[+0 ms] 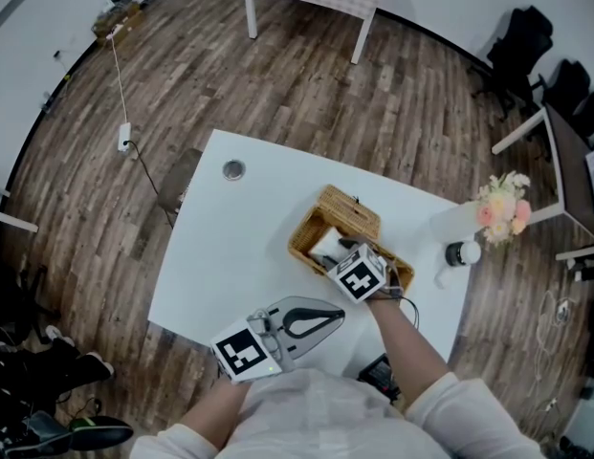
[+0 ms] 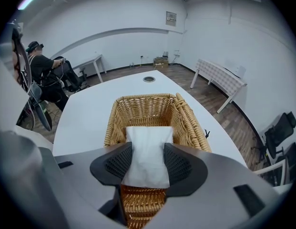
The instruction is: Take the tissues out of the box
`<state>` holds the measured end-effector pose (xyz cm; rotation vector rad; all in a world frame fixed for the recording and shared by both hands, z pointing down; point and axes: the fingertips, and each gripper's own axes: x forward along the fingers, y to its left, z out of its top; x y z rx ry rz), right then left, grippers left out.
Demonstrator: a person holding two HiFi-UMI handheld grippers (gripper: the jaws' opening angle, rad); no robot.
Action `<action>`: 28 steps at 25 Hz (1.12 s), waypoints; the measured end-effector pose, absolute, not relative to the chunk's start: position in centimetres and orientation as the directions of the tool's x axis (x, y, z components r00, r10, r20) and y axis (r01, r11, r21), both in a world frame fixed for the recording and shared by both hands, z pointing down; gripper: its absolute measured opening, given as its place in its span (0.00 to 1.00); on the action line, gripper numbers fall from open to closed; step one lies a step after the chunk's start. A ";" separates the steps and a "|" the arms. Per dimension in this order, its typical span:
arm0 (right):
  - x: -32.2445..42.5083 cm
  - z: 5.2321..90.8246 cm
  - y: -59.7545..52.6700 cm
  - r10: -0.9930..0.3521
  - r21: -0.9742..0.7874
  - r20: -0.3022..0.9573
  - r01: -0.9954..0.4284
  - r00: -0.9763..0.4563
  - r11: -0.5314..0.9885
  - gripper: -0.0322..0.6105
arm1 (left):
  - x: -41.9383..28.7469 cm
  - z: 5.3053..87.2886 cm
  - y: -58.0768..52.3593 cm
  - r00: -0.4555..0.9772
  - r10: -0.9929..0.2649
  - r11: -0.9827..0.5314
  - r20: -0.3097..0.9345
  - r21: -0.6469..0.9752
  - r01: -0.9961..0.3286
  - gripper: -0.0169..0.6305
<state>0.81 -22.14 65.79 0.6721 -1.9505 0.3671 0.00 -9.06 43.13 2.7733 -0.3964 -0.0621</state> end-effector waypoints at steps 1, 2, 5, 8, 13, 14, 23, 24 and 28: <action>0.9 65.6 -22.2 -0.303 0.042 0.887 -0.592 -0.349 0.805 0.40 | 0.0 43.1 -9.0 0.960 -0.280 -0.904 0.006 0.336 -0.266 0.03; 0.9 65.3 -22.3 -0.313 0.054 0.882 -0.584 -0.353 0.810 0.40 | 0.0 43.1 -9.0 0.960 -0.280 -0.903 0.007 0.336 -0.266 0.03; 0.9 64.4 -22.4 -0.348 0.065 0.860 -0.596 -0.374 0.801 0.40 | -0.1 43.0 -8.8 0.960 -0.280 -0.903 0.016 0.334 -0.269 0.03; 0.7 63.2 -22.5 -0.394 0.057 0.820 -0.625 -0.415 0.779 0.40 | -0.4 43.1 -8.9 0.959 -0.283 -0.903 0.026 0.329 -0.275 0.03; 0.4 60.5 -22.9 -0.450 0.015 0.746 -0.663 -0.491 0.748 0.40 | -0.5 43.4 -9.0 0.958 -0.284 -0.901 0.041 0.331 -0.281 0.03; 0.4 60.0 -22.9 -0.461 0.006 0.730 -0.670 -0.504 0.742 0.40 | -0.4 43.5 -8.9 0.959 -0.280 -0.902 0.044 0.330 -0.279 0.03; 1.0 53.9 -22.7 -0.574 -0.102 0.543 -0.726 -0.613 0.680 0.39 | 0.0 43.6 -8.6 0.959 -0.276 -0.906 0.061 0.318 -0.281 0.03; 1.1 53.1 -22.6 -0.588 -0.120 0.516 -0.732 -0.623 0.671 0.39 | -0.1 43.5 -8.6 0.959 -0.278 -0.906 0.061 0.315 -0.282 0.03; 1.7 50.3 -22.3 -0.640 -0.173 0.419 -0.749 -0.644 0.640 0.39 | -0.3 43.2 -8.7 0.958 -0.279 -0.909 0.064 0.304 -0.285 0.03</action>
